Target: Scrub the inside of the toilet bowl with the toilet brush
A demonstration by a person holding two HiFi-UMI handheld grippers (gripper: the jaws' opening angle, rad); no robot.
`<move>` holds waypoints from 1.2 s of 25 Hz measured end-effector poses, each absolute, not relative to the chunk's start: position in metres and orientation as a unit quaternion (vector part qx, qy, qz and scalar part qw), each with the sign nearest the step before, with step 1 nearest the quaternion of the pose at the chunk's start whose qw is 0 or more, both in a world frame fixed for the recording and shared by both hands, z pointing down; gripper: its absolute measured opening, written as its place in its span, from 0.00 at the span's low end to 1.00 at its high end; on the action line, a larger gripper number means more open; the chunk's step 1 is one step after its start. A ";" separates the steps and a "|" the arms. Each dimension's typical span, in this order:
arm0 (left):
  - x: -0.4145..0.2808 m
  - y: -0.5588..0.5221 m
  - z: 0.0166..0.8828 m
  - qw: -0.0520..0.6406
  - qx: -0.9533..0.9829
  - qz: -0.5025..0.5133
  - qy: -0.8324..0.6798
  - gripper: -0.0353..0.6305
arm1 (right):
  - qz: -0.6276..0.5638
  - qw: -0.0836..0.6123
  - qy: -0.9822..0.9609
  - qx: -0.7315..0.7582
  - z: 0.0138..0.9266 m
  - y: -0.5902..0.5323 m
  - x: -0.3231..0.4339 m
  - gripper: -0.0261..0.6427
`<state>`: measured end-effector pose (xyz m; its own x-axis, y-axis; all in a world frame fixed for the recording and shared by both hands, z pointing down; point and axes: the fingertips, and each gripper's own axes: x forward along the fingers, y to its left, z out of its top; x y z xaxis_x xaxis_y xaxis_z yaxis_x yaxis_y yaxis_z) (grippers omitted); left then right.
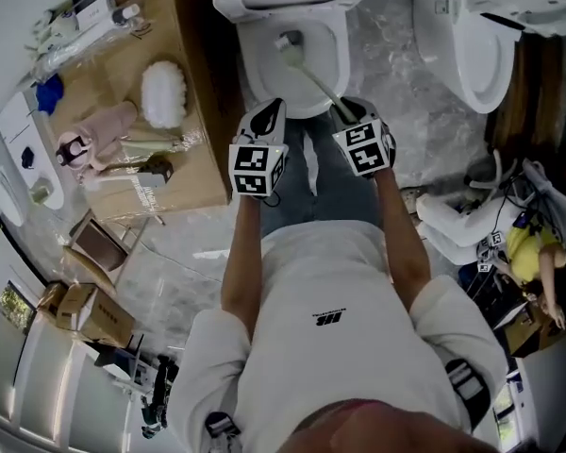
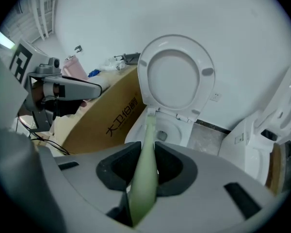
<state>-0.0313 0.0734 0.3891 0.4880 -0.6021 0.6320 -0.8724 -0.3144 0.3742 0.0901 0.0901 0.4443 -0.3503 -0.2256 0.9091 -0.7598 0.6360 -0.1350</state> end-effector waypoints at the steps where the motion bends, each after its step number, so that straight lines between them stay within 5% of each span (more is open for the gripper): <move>1: -0.032 0.072 0.380 0.346 0.791 0.191 -0.467 0.07 | 0.281 0.463 -0.775 0.324 0.433 0.089 0.088 0.16; 13: -0.036 0.076 0.276 0.282 0.827 0.167 -0.456 0.07 | 0.249 0.367 -0.818 0.365 0.313 0.082 0.086 0.16; 30: -0.031 0.092 0.219 0.253 0.848 0.149 -0.441 0.07 | 0.218 0.321 -0.830 0.401 0.234 0.091 0.090 0.16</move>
<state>-0.0309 0.0922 0.2186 0.5671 -0.6724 0.4758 -0.8231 -0.4837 0.2975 0.0901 0.0914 0.2340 -0.4720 -0.5259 0.7075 -0.8057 0.5832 -0.1040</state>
